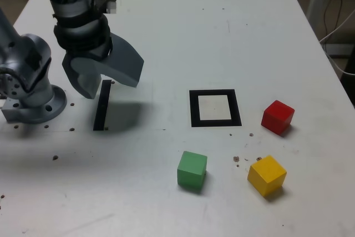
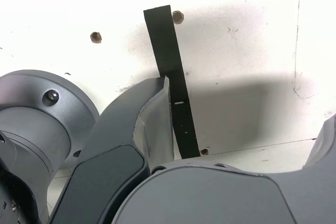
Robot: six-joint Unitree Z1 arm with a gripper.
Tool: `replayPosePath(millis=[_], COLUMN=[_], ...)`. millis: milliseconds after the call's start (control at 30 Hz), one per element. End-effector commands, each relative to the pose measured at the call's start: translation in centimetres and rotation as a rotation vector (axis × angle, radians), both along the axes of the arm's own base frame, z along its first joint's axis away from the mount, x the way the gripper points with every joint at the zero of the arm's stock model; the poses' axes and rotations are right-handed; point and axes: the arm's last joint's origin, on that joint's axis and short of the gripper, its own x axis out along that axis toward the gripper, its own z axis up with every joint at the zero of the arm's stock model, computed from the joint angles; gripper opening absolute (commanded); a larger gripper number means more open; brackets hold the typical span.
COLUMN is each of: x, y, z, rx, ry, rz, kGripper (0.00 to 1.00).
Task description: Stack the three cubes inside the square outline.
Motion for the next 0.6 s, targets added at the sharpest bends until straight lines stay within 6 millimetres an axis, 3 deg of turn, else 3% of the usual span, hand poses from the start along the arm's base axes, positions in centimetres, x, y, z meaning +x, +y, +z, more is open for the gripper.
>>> replayPosePath(millis=[0,333,567], x=[0.0,-0.1,0.8], y=[0.0,0.1,0.3], z=[0.1,0.3,1.6], rx=[-0.001,0.018,0.063], ry=[-0.011,-0.022,-0.096], rz=[0.004,0.005,0.017], kGripper=[1.00,1.00,1.00])
